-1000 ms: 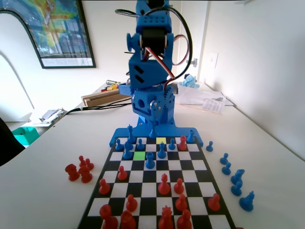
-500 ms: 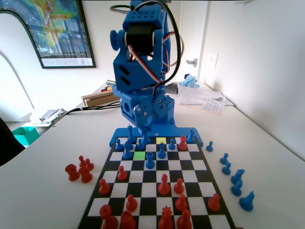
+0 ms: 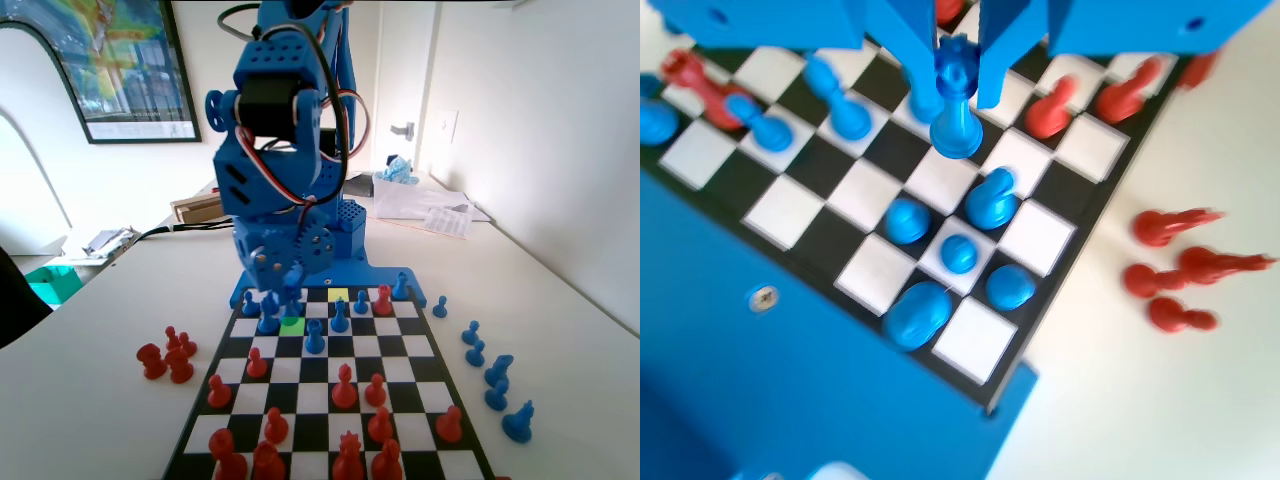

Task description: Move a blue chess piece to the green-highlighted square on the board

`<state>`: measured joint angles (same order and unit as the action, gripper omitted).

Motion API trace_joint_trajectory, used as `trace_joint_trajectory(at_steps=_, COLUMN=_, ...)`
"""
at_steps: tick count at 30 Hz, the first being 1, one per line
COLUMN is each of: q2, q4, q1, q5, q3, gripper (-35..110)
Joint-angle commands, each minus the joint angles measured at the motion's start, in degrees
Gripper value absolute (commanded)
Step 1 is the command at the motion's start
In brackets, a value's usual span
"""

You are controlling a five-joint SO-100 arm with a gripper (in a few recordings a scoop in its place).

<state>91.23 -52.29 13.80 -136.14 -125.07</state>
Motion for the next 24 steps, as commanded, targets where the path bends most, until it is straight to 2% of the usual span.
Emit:
trace_joint_trajectory(at_steps=1, q2=0.8, q4=2.8, q1=1.8, q5=-1.5, q3=-2.2, gripper=1)
trace_joint_trajectory(at_steps=24, q2=0.9, q4=10.8, q1=1.5, q5=-2.5, q3=-9.8, gripper=3)
